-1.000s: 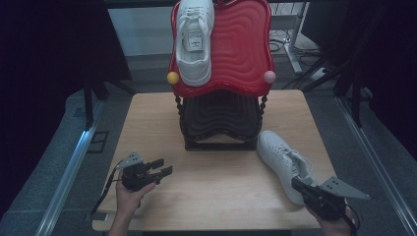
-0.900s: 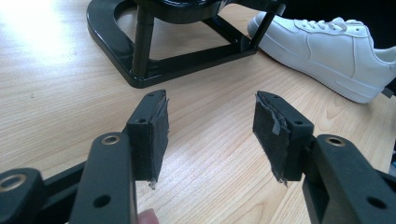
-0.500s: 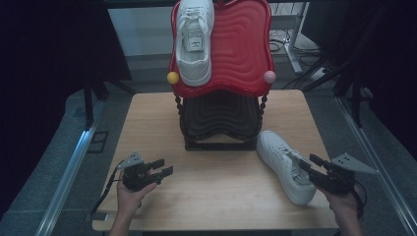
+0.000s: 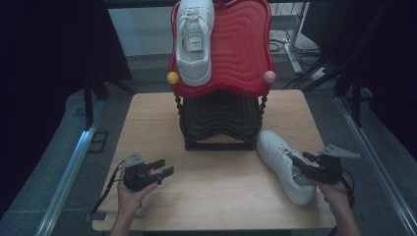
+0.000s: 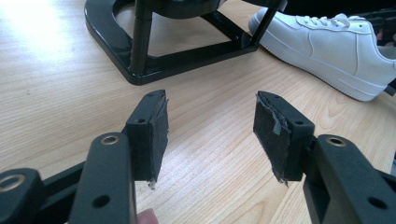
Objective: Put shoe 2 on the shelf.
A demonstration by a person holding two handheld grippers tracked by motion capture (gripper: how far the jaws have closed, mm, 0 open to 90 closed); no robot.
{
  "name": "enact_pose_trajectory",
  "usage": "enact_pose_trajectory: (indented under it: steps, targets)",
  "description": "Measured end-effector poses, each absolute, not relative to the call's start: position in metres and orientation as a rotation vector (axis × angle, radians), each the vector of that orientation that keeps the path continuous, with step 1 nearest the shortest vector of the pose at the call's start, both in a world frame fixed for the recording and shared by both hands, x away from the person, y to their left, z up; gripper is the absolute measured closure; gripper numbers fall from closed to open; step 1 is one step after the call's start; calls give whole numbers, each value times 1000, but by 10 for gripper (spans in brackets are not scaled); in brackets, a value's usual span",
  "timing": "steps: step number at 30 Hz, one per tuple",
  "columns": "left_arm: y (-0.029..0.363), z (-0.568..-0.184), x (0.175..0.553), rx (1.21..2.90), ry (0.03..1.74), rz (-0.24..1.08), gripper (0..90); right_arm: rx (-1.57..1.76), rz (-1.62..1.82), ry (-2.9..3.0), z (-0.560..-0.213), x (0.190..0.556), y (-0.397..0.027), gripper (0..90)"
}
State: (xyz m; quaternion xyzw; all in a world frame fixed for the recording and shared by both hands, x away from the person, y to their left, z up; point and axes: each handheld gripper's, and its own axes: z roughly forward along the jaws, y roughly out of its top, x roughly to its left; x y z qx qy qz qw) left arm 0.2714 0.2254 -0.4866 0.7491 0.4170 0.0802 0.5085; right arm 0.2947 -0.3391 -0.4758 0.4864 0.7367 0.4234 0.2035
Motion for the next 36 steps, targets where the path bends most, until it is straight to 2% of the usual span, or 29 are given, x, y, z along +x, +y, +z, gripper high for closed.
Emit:
enact_pose_trajectory:
  steps: [1,7,12,20,29,36]
  targets:
    - [226,-486,271,1805,1004,193,456,1360,1171,2064,-478,297,-339,500]
    - [224,-487,272,1805,1009,186,456,1357,1116,2065,-480,301,-337,710]
    - [224,-488,272,1808,1004,186,455,1296,1018,2054,-479,298,-331,811]
    - [226,-486,271,1792,1005,183,456,1355,1203,1933,-475,286,-338,828]
    - [227,-485,271,1788,997,184,456,1468,1707,1580,-457,262,-367,826]
    - [228,-485,272,1791,994,186,457,1427,1867,1423,-441,259,-371,827]
